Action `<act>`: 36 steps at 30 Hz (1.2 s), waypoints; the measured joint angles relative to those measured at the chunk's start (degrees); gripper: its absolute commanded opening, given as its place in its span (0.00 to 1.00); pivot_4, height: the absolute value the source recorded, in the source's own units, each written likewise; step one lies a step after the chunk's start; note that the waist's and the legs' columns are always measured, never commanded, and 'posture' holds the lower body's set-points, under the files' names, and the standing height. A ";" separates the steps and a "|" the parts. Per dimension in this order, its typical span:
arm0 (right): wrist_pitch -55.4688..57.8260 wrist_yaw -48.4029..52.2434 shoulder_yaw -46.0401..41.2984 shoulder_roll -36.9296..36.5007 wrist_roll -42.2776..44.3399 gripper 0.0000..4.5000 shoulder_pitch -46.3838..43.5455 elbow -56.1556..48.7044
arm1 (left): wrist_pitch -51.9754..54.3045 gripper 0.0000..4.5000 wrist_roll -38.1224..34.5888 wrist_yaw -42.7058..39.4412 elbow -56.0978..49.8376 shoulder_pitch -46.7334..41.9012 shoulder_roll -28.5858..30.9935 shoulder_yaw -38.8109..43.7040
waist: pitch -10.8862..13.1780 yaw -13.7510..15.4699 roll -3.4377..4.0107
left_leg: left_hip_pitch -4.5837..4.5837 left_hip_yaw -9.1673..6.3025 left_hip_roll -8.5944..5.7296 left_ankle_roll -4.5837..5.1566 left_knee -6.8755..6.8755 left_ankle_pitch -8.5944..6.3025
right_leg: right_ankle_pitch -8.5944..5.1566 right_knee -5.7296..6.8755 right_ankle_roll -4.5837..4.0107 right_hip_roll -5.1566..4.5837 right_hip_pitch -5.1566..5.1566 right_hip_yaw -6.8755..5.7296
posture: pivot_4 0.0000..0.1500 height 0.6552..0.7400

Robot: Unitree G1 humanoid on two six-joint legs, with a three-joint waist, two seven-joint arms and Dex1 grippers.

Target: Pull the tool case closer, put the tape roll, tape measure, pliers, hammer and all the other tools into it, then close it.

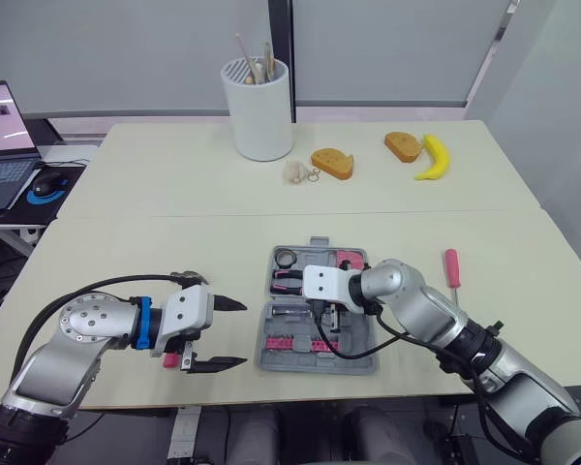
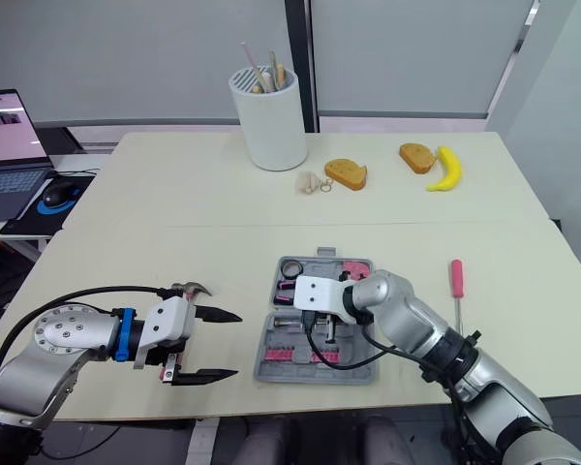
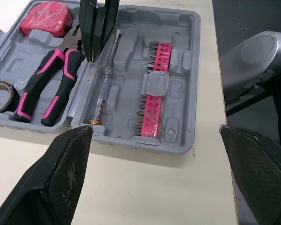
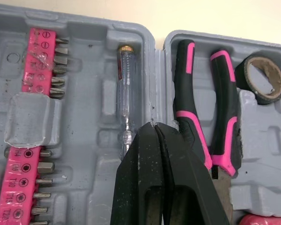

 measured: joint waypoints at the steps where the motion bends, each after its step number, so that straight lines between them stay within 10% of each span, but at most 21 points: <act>1: -0.36 0.01 0.18 0.09 -0.24 0.00 0.33 0.26 | 0.00 1.00 0.00 0.02 0.00 0.03 0.00 0.00 | 0.00 0.01 0.00 | 0.00 0.00 0.00 0.00 0.00 0.00 | 0.00 0.00 0.00 0.00 0.00 0.00 | 1.00 1.00; 25: -2.71 0.54 -0.46 1.29 -3.07 0.00 2.98 -0.07 | 0.01 1.00 -0.13 0.85 0.02 0.98 -0.01 0.20 | 0.00 0.01 0.00 | 0.03 0.01 0.00 0.00 0.00 0.00 | 0.00 0.00 0.00 0.00 0.01 0.01 | 1.00 1.00; 36: 2.05 0.18 -11.45 -1.07 3.22 0.00 6.43 -15.72 | 0.63 1.00 -2.15 3.85 1.57 3.68 -1.73 4.03 | 0.00 0.06 0.00 | 0.03 -0.02 0.00 0.00 0.00 0.00 | 0.00 -0.03 0.00 -0.04 0.03 0.01 | 1.00 1.00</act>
